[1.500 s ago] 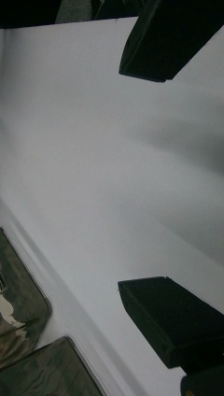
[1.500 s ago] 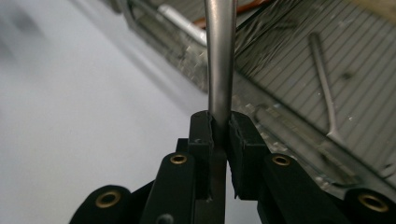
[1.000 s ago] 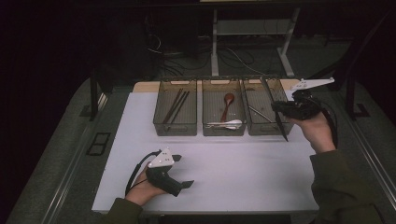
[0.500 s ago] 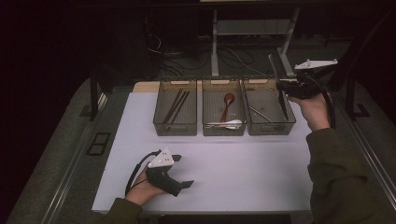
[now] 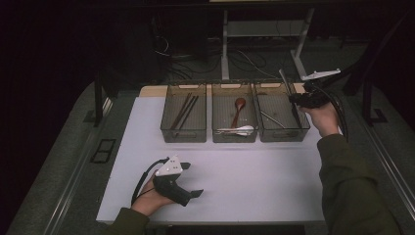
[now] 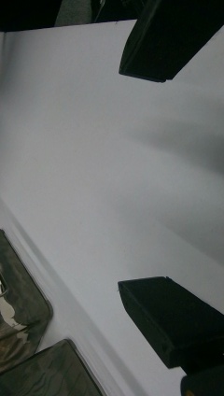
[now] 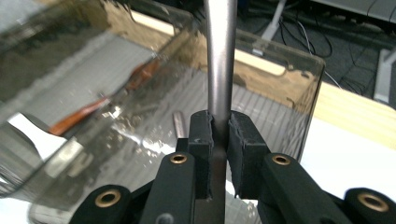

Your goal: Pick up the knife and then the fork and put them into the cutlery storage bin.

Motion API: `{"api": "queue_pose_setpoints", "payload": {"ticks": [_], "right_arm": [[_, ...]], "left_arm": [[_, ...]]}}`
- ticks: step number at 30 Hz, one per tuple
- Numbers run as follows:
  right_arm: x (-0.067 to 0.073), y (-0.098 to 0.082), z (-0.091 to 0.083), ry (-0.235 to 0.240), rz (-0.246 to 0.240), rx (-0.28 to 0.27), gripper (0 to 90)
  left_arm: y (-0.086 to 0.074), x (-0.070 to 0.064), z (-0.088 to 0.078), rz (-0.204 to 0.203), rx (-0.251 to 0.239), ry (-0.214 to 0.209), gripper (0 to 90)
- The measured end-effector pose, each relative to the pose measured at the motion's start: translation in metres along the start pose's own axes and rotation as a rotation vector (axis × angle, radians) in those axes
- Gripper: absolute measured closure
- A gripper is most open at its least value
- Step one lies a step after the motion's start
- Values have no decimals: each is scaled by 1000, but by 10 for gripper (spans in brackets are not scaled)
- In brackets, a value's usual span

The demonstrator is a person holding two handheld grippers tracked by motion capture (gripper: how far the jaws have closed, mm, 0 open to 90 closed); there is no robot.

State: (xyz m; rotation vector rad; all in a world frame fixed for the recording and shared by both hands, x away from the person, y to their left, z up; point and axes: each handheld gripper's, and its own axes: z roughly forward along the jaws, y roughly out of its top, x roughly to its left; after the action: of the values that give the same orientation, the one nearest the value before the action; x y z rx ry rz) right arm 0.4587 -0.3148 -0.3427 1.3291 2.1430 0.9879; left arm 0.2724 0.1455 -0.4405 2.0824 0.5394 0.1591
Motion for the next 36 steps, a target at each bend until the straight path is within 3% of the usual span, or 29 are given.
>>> {"api": "queue_pose_setpoints", "payload": {"ticks": [9,24,30,36], "right_arm": [[-2,-5,14,16,-5,74,794],[17,1,50,-5,-97,183,787],[17,-1,56,-11,-68,185,800],[14,-3,48,14,-40,153,721]], "left_arm": [[0,0,1,3,2,-3,0],[1,0,1,5,3,-6,0],[1,-1,1,6,3,-6,0],[1,-1,2,4,3,-5,0]]}}
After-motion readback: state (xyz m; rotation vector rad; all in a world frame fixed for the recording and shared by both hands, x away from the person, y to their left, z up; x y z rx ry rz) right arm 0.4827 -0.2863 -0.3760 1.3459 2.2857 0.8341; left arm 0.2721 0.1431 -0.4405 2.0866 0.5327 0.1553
